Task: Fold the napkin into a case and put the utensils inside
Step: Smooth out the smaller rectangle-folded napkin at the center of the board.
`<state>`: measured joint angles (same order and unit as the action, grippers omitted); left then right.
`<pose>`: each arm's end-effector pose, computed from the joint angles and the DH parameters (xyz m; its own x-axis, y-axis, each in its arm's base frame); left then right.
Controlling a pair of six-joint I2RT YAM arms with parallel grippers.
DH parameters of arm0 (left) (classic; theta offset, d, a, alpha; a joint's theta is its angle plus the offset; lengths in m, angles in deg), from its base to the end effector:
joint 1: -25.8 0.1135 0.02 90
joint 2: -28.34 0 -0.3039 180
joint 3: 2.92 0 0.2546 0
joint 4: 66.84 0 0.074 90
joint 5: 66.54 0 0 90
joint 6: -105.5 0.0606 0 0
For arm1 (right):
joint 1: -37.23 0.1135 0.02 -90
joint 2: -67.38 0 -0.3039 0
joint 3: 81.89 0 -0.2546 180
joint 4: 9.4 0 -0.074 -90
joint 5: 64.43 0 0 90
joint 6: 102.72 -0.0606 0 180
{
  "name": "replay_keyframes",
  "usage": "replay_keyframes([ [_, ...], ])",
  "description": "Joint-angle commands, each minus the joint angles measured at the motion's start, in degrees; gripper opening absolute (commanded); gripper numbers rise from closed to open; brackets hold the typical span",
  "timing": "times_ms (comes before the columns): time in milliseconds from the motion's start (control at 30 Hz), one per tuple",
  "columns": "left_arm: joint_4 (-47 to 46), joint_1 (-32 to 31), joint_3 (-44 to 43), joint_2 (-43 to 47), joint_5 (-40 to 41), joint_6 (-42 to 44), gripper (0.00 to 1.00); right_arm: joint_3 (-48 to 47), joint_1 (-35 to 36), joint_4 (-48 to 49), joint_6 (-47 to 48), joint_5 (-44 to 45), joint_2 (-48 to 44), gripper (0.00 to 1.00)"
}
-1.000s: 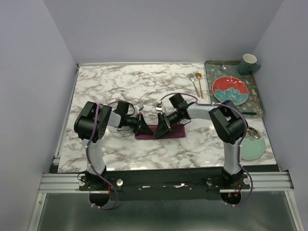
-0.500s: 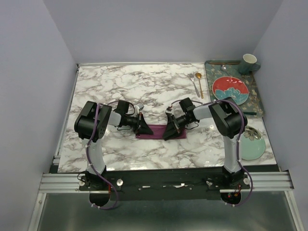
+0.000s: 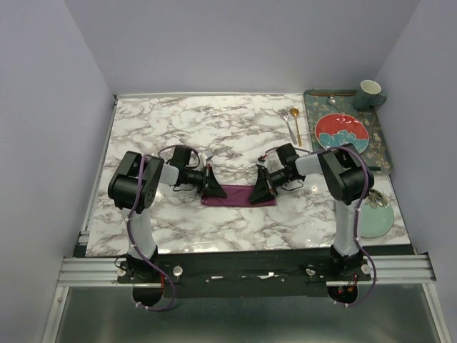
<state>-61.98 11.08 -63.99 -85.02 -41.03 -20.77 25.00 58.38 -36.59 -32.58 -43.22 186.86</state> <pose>0.3251 -0.1420 0.1070 -0.9999 -0.0007 0.0112 -0.0107 0.3618 -0.9322 0.3269 0.1870 0.1018 -0.9693 -0.2432 0.0376 -0.0503 0.3454 0.9371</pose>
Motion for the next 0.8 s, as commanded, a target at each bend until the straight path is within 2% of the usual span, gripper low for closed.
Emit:
replay_keyframes([
  [0, -2.12, -2.76, -0.99, 9.20, -0.99, 1.55, 0.06, 0.60, -0.05, -1.91, 0.08, 6.74, 3.56, 0.38],
  [133, -1.33, -7.16, 0.77, 12.90, -0.73, 0.42, 0.08, 0.33, 0.04, -1.99, -0.27, 7.62, 4.01, 0.36],
  [267, -4.31, -8.66, 3.32, 10.01, -0.03, -2.30, 0.08, 0.42, 0.04, -2.61, 0.17, 8.50, 3.66, 0.36],
  [467, -5.64, -5.06, 4.81, 1.75, -0.29, -3.28, 0.08, 0.33, 0.04, -3.66, 0.87, 9.82, 3.92, 0.35],
  [533, -2.94, -2.96, 5.16, -1.14, -0.20, -1.27, 0.08, 0.16, 0.04, -4.10, 1.40, 10.34, 4.18, 0.35],
  [633, 1.37, -2.16, 5.17, -2.56, 0.24, 2.86, 0.08, -0.72, 0.12, -5.51, 2.80, 11.22, 4.71, 0.34],
  [767, 1.83, -2.24, 5.60, -1.34, 0.59, 3.49, 0.08, -0.55, 1.09, -7.00, 5.09, 12.46, 3.48, 0.33],
])
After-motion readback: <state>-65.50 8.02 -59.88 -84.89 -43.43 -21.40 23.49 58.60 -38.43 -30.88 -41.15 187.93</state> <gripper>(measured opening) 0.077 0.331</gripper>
